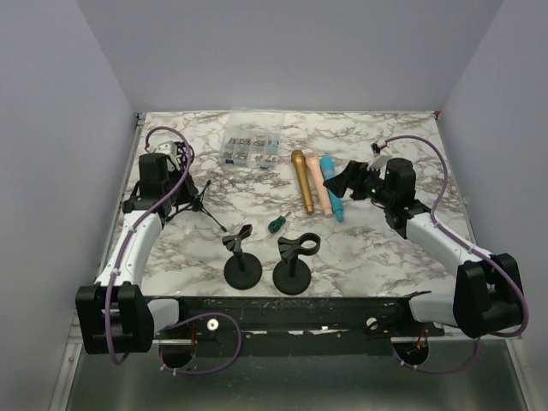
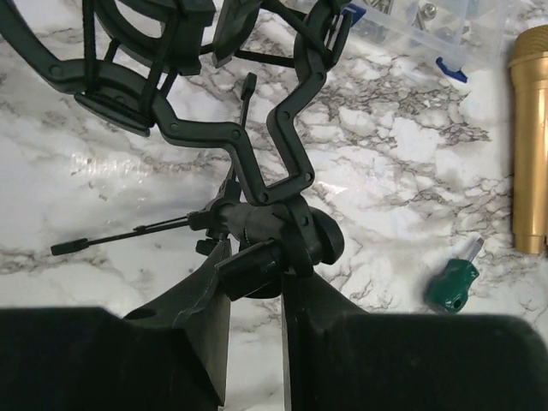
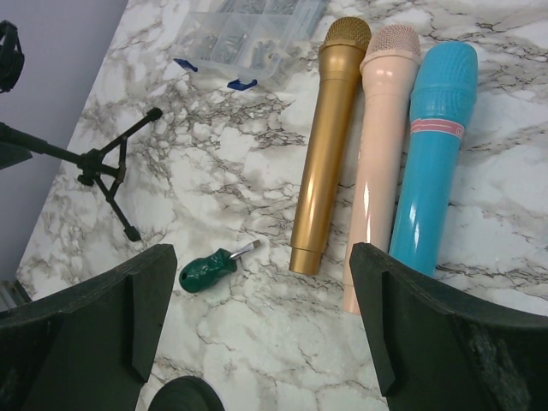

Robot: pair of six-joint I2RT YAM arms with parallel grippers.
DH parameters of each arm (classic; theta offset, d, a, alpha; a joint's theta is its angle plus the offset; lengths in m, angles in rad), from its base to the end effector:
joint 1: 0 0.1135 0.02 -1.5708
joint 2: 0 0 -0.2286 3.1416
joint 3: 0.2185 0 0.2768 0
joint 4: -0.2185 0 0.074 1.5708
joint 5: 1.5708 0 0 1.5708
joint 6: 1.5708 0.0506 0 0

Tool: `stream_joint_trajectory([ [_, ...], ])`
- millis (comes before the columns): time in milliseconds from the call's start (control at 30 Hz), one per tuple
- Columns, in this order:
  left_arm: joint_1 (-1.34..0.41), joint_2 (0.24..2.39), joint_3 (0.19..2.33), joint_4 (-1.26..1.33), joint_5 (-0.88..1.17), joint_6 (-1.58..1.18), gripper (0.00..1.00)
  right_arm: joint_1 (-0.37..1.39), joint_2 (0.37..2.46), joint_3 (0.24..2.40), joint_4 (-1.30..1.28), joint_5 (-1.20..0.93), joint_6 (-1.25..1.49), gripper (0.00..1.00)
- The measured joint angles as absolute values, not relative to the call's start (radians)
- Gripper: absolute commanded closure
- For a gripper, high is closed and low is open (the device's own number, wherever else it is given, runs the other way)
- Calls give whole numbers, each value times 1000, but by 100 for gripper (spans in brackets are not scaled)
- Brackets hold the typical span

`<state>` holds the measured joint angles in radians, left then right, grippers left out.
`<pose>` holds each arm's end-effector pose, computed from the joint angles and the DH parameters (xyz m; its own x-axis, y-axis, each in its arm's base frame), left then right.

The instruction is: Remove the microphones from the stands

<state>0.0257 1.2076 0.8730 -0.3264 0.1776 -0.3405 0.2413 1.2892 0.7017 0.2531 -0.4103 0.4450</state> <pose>0.3116 -0.0009 0.2191 -0.6166 -0.3447 -0.7078 -0.0974 0.9256 -0.3658 0.3140 0.0981 0.1937 -0.5395 0.2738 -0.7963 -0.3908 0.7562 0.5248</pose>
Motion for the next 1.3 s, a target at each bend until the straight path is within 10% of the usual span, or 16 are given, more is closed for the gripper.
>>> stream_joint_trajectory([
  [1167,-28,679,716,-762,-91,-503,100,241,1288,700,253,-416,449,9],
  [1300,-28,689,727,-781,-94,-534,76,241,1288,699,253,-416,449,9],
])
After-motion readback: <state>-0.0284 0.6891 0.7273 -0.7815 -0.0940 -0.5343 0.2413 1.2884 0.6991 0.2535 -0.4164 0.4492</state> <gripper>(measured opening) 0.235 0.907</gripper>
